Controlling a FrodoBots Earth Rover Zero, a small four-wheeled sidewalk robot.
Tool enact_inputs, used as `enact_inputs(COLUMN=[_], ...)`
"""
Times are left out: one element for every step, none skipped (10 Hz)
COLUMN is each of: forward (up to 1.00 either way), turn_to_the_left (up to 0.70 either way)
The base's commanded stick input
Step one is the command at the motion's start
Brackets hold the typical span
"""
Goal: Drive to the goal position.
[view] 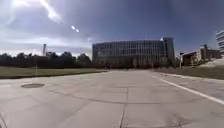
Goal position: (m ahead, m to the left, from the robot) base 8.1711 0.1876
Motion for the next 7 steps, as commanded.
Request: enact_inputs(forward=[0.5,0.5,0.5,0.5,0.5,0.5,0.5], turn_to_the_left=[-0.5,-0.27,0.0,0.0,0.0,0.0,0.0])
